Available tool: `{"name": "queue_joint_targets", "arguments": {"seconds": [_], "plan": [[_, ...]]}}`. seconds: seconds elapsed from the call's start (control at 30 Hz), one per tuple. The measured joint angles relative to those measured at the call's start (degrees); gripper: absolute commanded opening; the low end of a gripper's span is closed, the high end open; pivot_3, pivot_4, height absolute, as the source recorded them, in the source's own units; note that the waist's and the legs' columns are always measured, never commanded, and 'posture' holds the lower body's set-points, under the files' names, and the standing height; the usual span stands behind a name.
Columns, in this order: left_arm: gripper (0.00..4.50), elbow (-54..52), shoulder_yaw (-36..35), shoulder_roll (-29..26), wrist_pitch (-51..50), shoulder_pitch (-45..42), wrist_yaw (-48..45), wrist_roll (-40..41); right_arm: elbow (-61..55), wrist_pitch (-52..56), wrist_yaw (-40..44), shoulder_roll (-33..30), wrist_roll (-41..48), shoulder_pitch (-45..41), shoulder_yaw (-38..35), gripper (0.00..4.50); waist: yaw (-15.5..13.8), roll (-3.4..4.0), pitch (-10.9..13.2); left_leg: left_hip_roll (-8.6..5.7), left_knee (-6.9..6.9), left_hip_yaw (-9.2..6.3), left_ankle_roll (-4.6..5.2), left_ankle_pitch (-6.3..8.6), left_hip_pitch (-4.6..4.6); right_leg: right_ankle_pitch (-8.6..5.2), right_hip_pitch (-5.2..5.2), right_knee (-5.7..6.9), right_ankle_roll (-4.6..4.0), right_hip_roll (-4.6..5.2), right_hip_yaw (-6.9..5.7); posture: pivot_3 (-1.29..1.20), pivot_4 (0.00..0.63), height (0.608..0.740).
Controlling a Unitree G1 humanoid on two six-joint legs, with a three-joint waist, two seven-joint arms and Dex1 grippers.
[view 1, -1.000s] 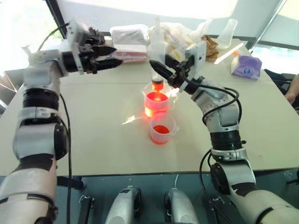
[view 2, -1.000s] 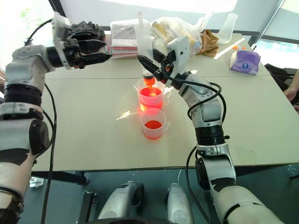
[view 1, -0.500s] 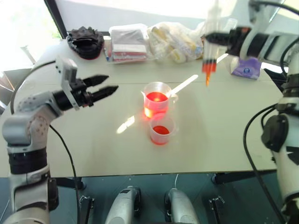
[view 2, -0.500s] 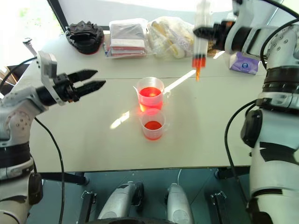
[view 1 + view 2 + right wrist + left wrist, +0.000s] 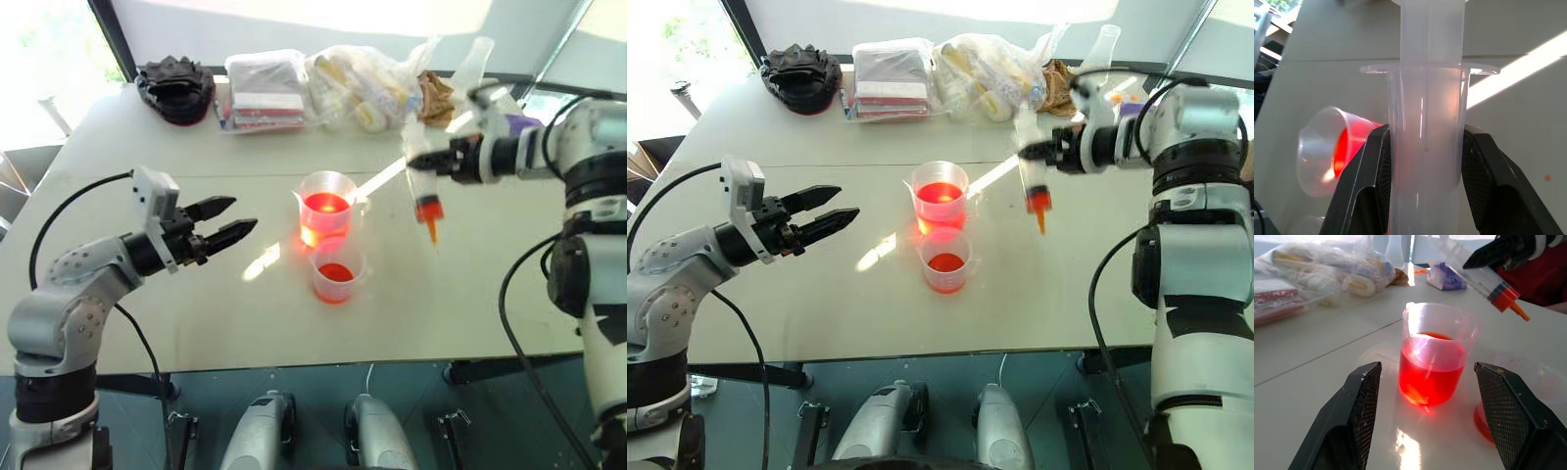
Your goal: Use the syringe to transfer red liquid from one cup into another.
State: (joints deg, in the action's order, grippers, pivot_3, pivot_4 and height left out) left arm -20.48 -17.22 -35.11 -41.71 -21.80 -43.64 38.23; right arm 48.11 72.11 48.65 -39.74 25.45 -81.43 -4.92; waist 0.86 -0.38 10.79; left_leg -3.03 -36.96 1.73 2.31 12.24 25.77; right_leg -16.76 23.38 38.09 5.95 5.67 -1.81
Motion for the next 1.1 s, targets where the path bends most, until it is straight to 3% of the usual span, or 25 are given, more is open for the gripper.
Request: {"name": "queue_joint_targets", "arguments": {"seconds": [0.13, 0.23, 0.5, 0.7, 1.1], "plan": [[3.18, 9.4, 1.3, -2.7, 4.9, -12.7, -3.3, -1.3, -16.7, 5.7, -1.8, 3.0, 6.8, 3.1, -7.1, 1.49, -0.7, -0.16, -0.1, -0.01, -0.1, -0.05, -0.03, 0.02, -0.02, 0.0, -0.13, -0.04, 0.01, 0.0, -0.03, 0.0, 0.15, 0.74], [3.18, 24.3, 5.6, -3.4, 12.3, -26.5, -9.2, -5.7, -31.3, 11.4, -5.4, 8.8, 12.1, 11.3, -12.7, 1.49, -1.3, -0.23, -0.1, -0.04, -0.15, 0.01, 0.03, 0.0, 0.0, 0.02, -0.12, -0.02, 0.02, 0.01, 0.01, 0.0, 0.15, 0.74], [3.18, 60.0, 13.6, 4.0, 32.1, -53.8, -22.9, -15.6, -55.5, 17.8, -14.2, 19.9, 20.4, 23.5, -18.9, 1.49, -1.5, -0.23, -0.1, -0.08, -0.26, 0.04, 0.14, -0.01, 0.47, 0.12, 0.26, 0.07, 0.2, -0.11, -0.07, 0.0, 0.15, 0.74], [3.18, 77.6, 15.2, 9.5, 42.4, -60.6, -27.6, -20.6, -62.1, 19.3, -18.2, 23.2, 24.5, 25.3, -21.4, 1.49, -0.9, -0.23, -0.1, -0.08, -0.26, 0.09, 0.26, -0.04, 0.49, 0.12, 0.32, 0.13, 0.22, -0.13, -0.09, 0.0, 0.15, 0.74], [3.18, 82.3, 13.7, 10.9, 44.1, -64.6, -33.8, -21.4, -63.6, 17.6, -23.0, 24.4, 27.4, 27.4, -22.3, 1.49, -0.1, -0.24, -0.1, -0.09, -0.3, 0.07, 0.32, -0.07, 0.7, 0.14, 0.53, 0.23, 0.26, -0.13, -0.07, 0.0, 0.15, 0.74]]}}
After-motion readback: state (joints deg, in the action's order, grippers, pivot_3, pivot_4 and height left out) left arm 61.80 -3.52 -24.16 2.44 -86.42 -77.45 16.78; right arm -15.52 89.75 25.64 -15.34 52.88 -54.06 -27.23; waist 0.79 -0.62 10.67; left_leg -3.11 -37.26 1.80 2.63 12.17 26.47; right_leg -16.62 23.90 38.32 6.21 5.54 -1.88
